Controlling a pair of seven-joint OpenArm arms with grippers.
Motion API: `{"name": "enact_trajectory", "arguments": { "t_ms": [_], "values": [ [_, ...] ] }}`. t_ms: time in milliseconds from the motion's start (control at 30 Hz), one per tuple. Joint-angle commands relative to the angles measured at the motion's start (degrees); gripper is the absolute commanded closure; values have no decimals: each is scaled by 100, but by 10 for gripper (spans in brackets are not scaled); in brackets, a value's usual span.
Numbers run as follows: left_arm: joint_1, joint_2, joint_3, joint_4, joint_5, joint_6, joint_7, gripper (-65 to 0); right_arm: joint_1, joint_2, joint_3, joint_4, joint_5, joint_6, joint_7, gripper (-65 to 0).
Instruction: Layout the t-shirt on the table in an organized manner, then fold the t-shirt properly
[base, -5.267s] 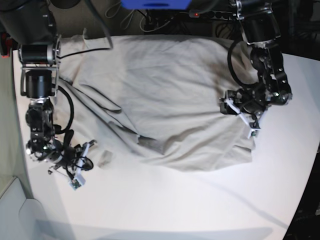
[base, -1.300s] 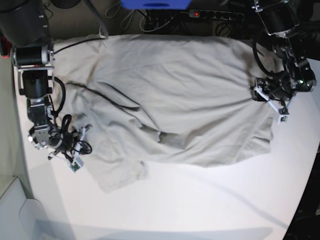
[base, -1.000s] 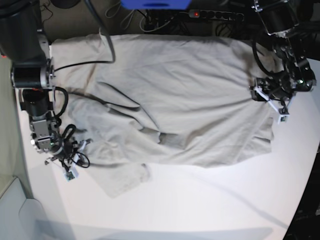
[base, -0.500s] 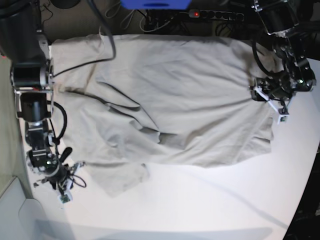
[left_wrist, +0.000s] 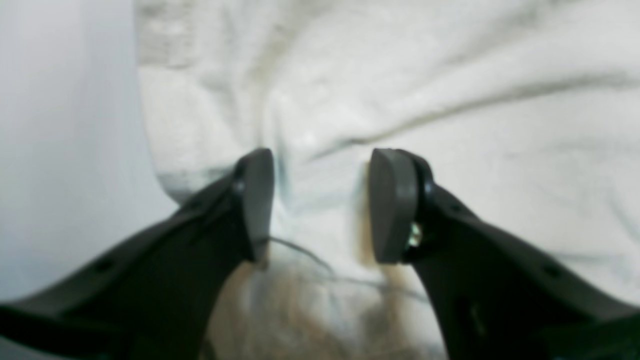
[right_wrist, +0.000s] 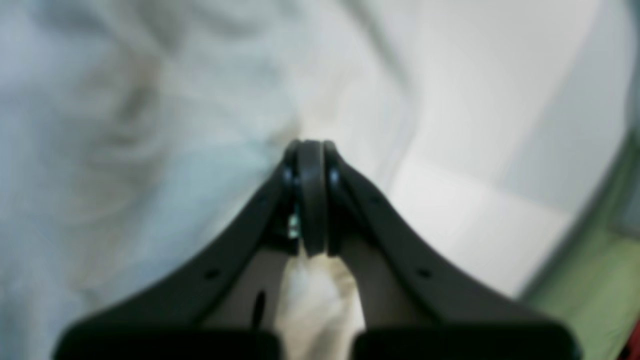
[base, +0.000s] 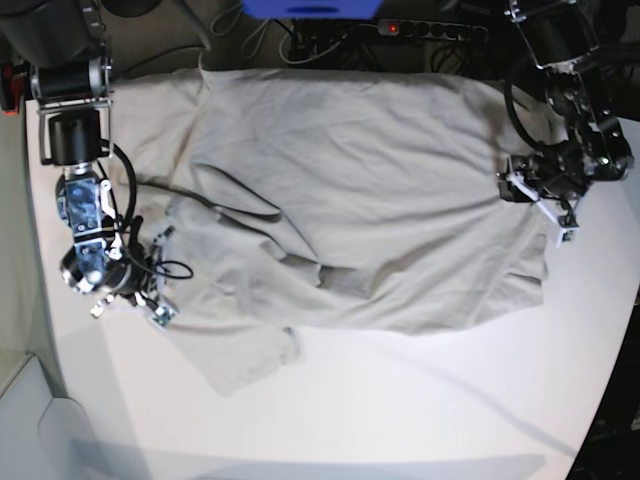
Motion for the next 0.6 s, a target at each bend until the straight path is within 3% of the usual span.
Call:
{"name": "enact_trajectory", "arguments": {
  "t_ms": [0,200,500,567],
  "values": [
    [-18,-61,-3,58,-60,19,32,-307,269,64,26,-147,34,-34,101,0],
    [96,-70,-3,58,-60,19,6,-307,972,64,26,-1835,34,-34,883,0],
    [105,-70,-12,58,-43,19,6,-307,2220,-182,26,-3910,34,-34,2923,0],
    [114,-70,-12,58,-43,19,15,-307,2255,-252,35,-3892,34,-434,3310,0]
  ]
}}
